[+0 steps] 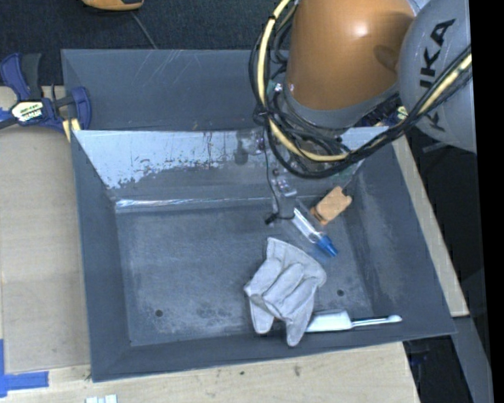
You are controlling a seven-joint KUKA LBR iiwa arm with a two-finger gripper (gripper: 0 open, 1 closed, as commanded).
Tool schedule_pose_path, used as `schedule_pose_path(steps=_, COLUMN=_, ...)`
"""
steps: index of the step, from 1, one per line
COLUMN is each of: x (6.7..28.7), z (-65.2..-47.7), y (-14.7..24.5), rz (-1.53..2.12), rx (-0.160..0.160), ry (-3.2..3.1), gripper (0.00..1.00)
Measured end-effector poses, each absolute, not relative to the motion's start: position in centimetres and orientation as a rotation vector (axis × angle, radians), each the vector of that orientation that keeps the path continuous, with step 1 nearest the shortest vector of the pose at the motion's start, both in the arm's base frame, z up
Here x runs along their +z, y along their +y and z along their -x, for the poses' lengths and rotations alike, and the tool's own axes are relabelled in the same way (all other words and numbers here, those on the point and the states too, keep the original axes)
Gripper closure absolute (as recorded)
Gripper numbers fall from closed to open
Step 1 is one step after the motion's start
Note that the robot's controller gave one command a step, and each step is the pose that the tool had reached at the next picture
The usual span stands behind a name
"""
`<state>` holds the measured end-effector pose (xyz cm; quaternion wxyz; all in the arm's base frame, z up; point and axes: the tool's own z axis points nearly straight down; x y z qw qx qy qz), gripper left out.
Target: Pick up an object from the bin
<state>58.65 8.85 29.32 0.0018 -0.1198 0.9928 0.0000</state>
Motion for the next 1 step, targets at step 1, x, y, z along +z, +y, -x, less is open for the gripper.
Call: schedule_pose_path(steps=1, x=26.24, z=-59.03, y=10.1, rz=0.485, rx=0.0, ry=3.101, gripper=0.0)
